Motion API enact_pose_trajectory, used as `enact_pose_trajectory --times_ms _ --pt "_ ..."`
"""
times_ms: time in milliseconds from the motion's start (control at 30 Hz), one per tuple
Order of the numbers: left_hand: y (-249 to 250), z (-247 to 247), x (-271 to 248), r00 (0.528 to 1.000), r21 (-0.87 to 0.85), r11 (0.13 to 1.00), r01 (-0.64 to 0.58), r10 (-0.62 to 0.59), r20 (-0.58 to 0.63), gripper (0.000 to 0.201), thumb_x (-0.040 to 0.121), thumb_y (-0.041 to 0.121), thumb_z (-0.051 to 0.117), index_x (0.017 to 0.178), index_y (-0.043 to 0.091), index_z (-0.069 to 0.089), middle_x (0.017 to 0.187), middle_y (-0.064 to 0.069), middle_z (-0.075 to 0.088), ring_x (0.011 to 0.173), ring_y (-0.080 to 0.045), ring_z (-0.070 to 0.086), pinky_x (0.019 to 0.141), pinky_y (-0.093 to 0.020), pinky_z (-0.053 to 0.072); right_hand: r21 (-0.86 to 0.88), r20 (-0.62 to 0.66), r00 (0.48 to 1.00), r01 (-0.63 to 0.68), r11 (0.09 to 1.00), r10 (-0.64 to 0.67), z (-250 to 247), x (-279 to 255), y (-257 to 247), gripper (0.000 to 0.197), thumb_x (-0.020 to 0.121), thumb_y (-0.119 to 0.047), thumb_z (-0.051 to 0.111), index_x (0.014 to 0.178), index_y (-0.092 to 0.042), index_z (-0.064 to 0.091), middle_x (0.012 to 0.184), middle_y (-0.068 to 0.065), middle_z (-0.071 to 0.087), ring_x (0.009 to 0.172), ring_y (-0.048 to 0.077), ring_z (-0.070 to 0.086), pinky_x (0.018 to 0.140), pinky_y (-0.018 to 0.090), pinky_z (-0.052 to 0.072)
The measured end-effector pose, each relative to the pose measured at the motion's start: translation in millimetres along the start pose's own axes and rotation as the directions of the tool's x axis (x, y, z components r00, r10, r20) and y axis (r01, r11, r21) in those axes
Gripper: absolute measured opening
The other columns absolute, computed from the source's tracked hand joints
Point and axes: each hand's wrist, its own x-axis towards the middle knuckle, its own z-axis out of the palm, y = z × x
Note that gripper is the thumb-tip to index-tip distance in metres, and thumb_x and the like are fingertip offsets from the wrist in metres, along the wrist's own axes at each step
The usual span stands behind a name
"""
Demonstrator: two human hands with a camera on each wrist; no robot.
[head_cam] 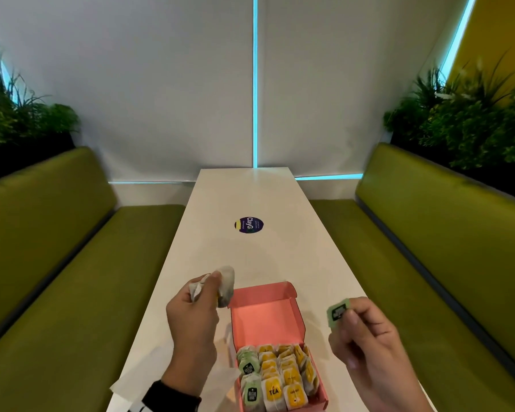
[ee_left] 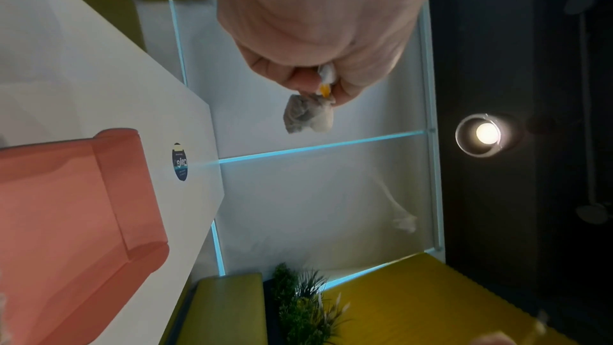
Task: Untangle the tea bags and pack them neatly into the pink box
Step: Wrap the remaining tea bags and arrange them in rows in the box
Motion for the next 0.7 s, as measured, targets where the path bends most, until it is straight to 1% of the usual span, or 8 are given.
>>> enact_pose_trajectory --times_ms 67,167,267,367,467,500,567,700 --pt "3.2 -1.7 0.7 1.000 -0.009 1.000 0.018 -0.018 0.017 0.017 0.086 0.009 0.064 0.069 0.009 0.061 0.054 0.002 0.048 0.049 -0.015 0.029 0.046 -0.023 0.026 0.035 0.029 0.999 -0.021 0.999 0.020 -2.5 0.7 -4.1 0.053 0.034 -0.049 0.092 0.059 -0.012 0.063 0.044 0.008 0.042 0.030 0.012 0.029 0.035 0.014 0.025" --pt "9.0 -0.5 -3.8 0.998 0.002 1.000 0.007 -0.007 0.064 0.016 0.085 0.010 0.065 0.069 0.010 0.063 0.043 0.011 0.048 0.046 -0.013 0.030 0.044 -0.022 0.028 0.042 0.093 0.992 -0.086 0.995 0.082 0.4 2.2 -5.5 0.053 0.033 -0.043 0.094 0.060 -0.008 0.063 0.046 0.014 0.045 0.026 0.015 0.034 0.034 0.012 0.028" --pt "12.8 2.6 -8.2 0.996 -0.004 1.000 0.003 -0.002 0.094 0.015 0.085 0.011 0.066 0.069 0.012 0.065 0.041 0.012 0.048 0.044 -0.011 0.032 0.040 -0.019 0.030 0.061 0.120 0.985 -0.129 0.990 0.121 7.3 4.3 -3.4 0.053 0.030 -0.038 0.095 0.059 -0.007 0.063 0.048 0.018 0.050 0.025 0.021 0.041 0.031 0.016 0.033" --pt "16.5 3.5 -9.6 0.995 -0.005 1.000 -0.001 0.001 0.096 0.014 0.085 0.012 0.066 0.070 0.012 0.065 0.042 0.012 0.049 0.046 -0.011 0.033 0.042 -0.020 0.030 0.094 0.110 0.986 -0.138 0.986 0.128 13.2 4.9 -4.8 0.054 0.025 -0.035 0.096 0.059 -0.007 0.065 0.050 0.018 0.052 0.028 0.026 0.046 0.032 0.020 0.037" --pt "20.3 2.6 -9.2 0.996 -0.015 1.000 0.015 -0.014 0.085 0.015 0.085 0.013 0.066 0.070 0.013 0.064 0.042 0.012 0.049 0.047 -0.012 0.032 0.044 -0.022 0.030 0.151 0.101 0.988 -0.135 0.979 0.120 15.2 4.8 -9.3 0.055 0.021 -0.033 0.096 0.058 -0.008 0.065 0.052 0.018 0.054 0.031 0.028 0.050 0.032 0.022 0.039" --pt "21.2 2.0 -8.8 0.996 -0.023 0.999 0.029 -0.027 0.083 0.015 0.085 0.013 0.066 0.070 0.013 0.064 0.044 0.010 0.049 0.048 -0.012 0.032 0.045 -0.022 0.030 0.164 0.104 0.987 -0.137 0.977 0.121 15.6 4.4 -10.7 0.055 0.020 -0.033 0.096 0.058 -0.008 0.065 0.053 0.018 0.055 0.033 0.029 0.051 0.033 0.022 0.040" --pt "22.0 1.2 -8.1 0.994 -0.045 0.997 0.063 -0.058 0.097 0.012 0.085 0.013 0.066 0.073 0.013 0.065 0.048 0.006 0.046 0.048 -0.012 0.030 0.042 -0.019 0.029 0.179 0.115 0.986 -0.140 0.974 0.120 15.0 4.7 -12.3 0.057 0.019 -0.035 0.096 0.059 -0.008 0.067 0.056 0.019 0.058 0.037 0.029 0.055 0.034 0.023 0.042" --pt "22.3 0.2 -8.3 0.983 -0.074 0.993 0.096 -0.083 0.162 0.007 0.084 0.014 0.065 0.079 0.010 0.065 0.045 0.007 0.042 0.042 -0.008 0.027 0.036 -0.015 0.025 0.131 0.114 0.986 -0.140 0.981 0.126 18.2 6.5 -13.2 0.065 0.022 -0.050 0.091 0.063 -0.005 0.070 0.063 0.020 0.063 0.047 0.031 0.063 0.038 0.027 0.048"
